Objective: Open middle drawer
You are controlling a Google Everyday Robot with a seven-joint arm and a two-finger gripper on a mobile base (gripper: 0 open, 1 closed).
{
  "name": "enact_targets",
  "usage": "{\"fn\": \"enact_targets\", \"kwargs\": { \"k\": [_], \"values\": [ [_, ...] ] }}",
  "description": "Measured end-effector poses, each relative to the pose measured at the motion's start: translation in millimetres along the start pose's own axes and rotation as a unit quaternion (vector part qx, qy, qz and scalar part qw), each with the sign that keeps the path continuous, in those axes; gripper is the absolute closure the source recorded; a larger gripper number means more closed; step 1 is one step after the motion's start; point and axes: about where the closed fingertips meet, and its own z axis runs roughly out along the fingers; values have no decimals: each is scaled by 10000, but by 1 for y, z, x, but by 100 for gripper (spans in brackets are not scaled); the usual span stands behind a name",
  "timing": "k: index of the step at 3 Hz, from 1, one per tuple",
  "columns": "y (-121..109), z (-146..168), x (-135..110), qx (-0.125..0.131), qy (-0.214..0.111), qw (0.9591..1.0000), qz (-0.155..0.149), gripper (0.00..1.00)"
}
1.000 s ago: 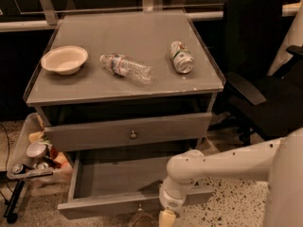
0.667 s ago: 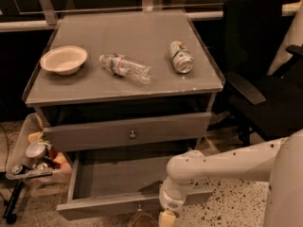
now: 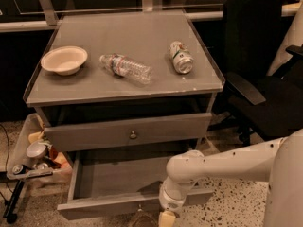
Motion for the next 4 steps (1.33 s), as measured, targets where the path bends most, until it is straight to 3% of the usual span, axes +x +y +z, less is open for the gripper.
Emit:
{"fn": "enact_targets", "kwargs": {
  "k": [4],
  "values": [
    [-2, -2, -5, -112, -46, 9999, -24, 0]
  ]
}}
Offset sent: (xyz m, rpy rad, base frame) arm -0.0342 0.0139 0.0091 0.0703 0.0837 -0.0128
